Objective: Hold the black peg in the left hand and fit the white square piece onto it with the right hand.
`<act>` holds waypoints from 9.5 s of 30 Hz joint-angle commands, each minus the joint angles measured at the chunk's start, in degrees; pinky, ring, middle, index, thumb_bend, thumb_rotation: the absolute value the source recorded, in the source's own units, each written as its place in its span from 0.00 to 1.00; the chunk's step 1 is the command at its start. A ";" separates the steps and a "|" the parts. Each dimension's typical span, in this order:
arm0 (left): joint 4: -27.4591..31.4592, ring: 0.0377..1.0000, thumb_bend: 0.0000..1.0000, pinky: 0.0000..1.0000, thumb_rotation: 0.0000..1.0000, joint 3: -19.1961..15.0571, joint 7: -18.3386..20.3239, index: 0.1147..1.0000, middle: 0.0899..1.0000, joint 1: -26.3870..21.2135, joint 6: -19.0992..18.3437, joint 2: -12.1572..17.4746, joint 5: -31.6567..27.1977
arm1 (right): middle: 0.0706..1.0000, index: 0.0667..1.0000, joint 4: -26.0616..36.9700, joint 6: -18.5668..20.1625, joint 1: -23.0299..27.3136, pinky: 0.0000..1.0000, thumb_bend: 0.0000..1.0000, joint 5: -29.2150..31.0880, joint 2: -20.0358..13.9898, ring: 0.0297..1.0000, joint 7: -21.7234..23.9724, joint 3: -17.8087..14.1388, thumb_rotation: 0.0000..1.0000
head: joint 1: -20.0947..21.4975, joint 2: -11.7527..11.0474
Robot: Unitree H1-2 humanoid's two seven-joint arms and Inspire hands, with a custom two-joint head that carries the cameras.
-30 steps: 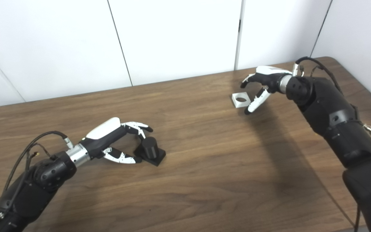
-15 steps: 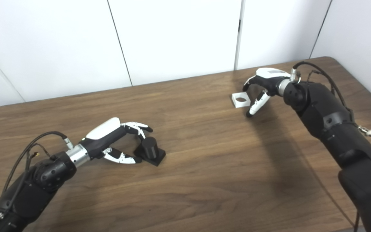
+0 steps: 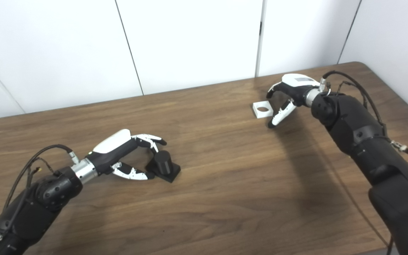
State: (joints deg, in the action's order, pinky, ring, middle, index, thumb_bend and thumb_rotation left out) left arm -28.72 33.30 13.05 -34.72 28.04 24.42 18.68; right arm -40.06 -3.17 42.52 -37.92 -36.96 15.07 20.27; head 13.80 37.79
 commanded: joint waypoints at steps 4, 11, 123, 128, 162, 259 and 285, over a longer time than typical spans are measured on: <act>-1.43 0.85 0.52 0.74 0.08 2.37 4.55 0.43 0.82 2.11 -1.14 -0.45 2.16 | 0.87 0.68 -1.63 -0.77 2.51 0.80 0.75 -0.74 1.52 0.88 -3.20 0.65 0.35 | -0.45 0.17; -1.33 0.85 0.52 0.74 0.08 2.15 4.74 0.43 0.82 2.25 -1.15 -0.60 1.91 | 0.85 0.63 -2.65 -0.85 3.52 0.76 0.72 -1.74 2.29 0.86 -4.36 2.08 0.34 | -0.93 0.34; -3.59 0.84 0.52 0.72 0.07 3.35 3.54 0.43 0.81 0.23 -1.12 -0.60 1.99 | 0.81 0.45 33.49 -3.20 -0.21 0.77 0.52 2.11 2.80 0.84 6.21 -2.04 0.15 | -3.33 1.58; -3.20 0.84 0.52 0.73 0.07 3.09 3.83 0.43 0.81 0.27 -1.13 -0.66 2.27 | 0.81 0.45 36.17 -2.87 -0.63 0.75 0.52 3.45 4.12 0.83 7.81 -2.84 0.15 | -3.97 1.63; -5.19 0.83 0.52 0.70 0.08 3.20 2.72 0.43 0.81 -1.12 -1.13 -3.52 3.84 | 0.82 0.45 45.45 -5.86 -2.38 0.75 0.52 11.99 8.76 0.85 15.00 -2.58 0.15 | -14.75 2.25; -1.63 0.82 0.52 0.69 0.08 0.86 3.35 0.43 0.80 0.95 -2.11 -6.85 6.67 | 0.90 0.88 30.70 -10.02 -1.73 0.76 0.97 7.75 15.87 0.88 17.20 3.94 0.38 | -18.98 3.17; -2.98 0.81 0.52 0.68 0.08 0.29 2.31 0.43 0.79 0.70 -1.35 -6.83 6.50 | 0.91 0.91 30.71 -9.80 -2.34 0.75 1.00 13.02 15.51 0.87 16.26 -1.09 0.50 | -18.97 2.16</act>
State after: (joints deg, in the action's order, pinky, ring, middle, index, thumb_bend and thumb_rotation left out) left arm -30.41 31.17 11.19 -35.67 26.55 19.13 23.18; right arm -10.67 -13.07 37.98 -27.50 -20.89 32.80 21.19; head -5.10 39.90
